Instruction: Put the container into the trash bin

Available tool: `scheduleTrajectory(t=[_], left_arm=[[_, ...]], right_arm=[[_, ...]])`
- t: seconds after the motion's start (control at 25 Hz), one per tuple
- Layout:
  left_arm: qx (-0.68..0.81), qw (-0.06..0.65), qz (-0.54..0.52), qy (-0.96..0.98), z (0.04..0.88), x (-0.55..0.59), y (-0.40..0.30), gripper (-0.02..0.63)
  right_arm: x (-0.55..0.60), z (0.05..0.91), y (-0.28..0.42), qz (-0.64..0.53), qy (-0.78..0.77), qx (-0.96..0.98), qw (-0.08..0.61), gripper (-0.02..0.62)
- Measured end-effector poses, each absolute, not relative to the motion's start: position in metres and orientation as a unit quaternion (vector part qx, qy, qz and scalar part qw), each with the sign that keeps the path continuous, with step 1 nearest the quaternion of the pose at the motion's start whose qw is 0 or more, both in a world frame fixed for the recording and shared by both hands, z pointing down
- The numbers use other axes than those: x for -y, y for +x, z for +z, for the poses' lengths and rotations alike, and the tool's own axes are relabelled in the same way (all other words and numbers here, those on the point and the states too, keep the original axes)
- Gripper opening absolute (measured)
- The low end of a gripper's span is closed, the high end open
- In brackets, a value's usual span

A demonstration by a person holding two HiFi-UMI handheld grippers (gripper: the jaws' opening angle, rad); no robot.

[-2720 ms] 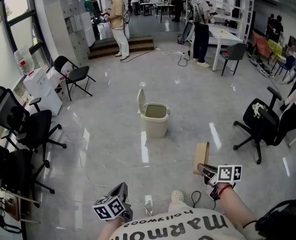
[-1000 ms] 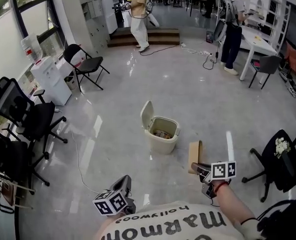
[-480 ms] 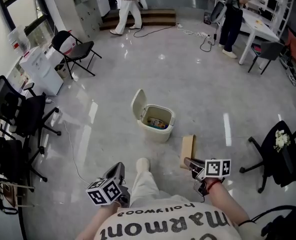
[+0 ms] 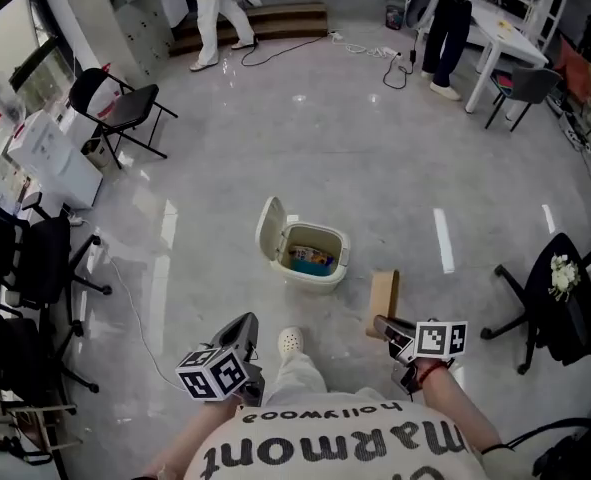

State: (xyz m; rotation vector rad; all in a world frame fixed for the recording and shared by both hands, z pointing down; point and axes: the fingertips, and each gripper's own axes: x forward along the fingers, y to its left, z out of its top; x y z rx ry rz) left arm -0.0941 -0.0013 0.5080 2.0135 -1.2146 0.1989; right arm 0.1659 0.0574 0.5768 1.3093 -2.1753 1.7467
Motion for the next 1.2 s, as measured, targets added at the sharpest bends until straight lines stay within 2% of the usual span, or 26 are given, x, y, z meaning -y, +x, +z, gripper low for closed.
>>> scheduleTrajectory(t=[0.56,0.84,1.2], left_arm=[[0.396,0.366,0.144,0.830,0.512,0.173,-0.111,0.000],[0.383,0.391,0.160,0.821,0.543,0.185,-0.110,0.000],[0.394,0.422,0.190,0.794,0.583,0.176,-0.105,0.000]], right_arm=[[0.071,0.575,0.130,0.575,0.474,0.667,0.006,0.011],[0.098,0.587,0.120,0.583,0.480,0.655,0.005,0.011],[0.117,0.621,0.115,0.618,0.439,0.649,0.054,0.011]])
